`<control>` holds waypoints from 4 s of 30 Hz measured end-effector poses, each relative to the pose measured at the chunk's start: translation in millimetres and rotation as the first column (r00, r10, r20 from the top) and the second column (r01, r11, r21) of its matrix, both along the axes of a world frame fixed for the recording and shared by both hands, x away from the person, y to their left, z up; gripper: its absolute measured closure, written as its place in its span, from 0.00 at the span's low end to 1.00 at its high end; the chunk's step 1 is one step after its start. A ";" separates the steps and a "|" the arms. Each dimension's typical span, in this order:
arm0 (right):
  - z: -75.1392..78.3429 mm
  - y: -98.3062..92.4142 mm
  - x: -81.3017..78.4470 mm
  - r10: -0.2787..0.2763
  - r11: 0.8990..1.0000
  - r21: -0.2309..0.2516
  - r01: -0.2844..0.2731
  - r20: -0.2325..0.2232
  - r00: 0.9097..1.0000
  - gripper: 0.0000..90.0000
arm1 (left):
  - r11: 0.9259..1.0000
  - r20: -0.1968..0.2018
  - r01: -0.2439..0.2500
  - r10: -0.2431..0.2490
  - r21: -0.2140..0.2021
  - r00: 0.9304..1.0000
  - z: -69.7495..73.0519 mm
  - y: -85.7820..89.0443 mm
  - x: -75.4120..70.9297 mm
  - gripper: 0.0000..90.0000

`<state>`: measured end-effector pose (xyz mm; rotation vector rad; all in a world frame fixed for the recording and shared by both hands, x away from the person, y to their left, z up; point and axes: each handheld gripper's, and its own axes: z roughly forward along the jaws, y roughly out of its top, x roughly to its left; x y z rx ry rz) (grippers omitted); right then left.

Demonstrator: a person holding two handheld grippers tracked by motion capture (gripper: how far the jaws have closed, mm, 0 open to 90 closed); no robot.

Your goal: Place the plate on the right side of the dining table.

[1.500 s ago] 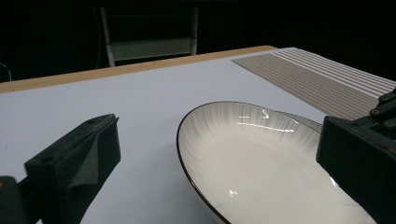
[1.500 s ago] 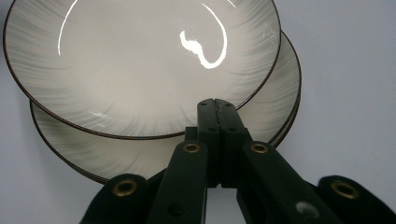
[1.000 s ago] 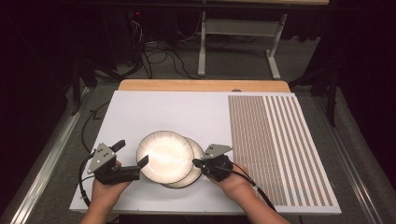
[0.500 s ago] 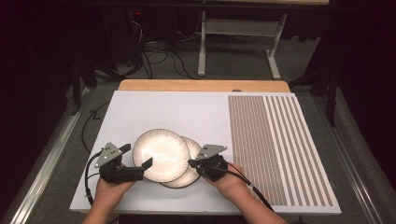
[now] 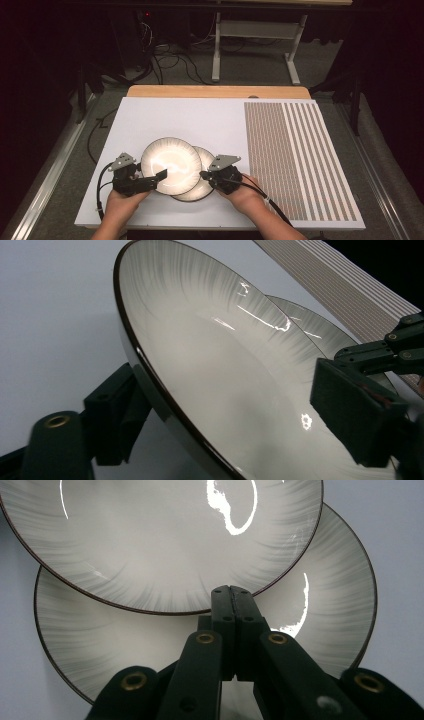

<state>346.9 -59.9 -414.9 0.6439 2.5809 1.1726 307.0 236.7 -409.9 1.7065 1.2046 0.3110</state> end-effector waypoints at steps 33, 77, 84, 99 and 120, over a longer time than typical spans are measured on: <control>0.8 -2.8 -0.6 -0.017 1.000 -0.014 0.017 -0.004 1.000 1.00 | 0.997 -0.154 -0.045 0.034 -0.070 0.987 3.4 14.6 2.0 0.73; 30.8 -56.1 -7.0 -0.105 0.990 0.097 0.102 0.028 0.994 0.97 | 0.990 0.004 -0.016 0.017 -0.138 1.000 15.9 10.0 -10.3 0.88; 42.3 -87.4 -12.3 -0.159 0.981 0.125 0.150 0.065 0.985 0.85 | 0.992 0.046 -0.006 0.012 -0.126 0.999 16.3 10.6 -13.5 0.88; 56.1 -164.7 -25.2 -0.313 0.931 0.226 0.287 0.087 0.946 0.64 | 0.999 0.211 0.026 -0.019 -0.033 0.977 23.3 1.7 -28.3 0.88; 51.1 -192.8 -37.7 -0.380 0.900 0.283 0.333 0.134 0.915 0.10 | 0.997 0.302 0.062 -0.076 0.055 0.950 27.0 -1.4 -37.9 0.87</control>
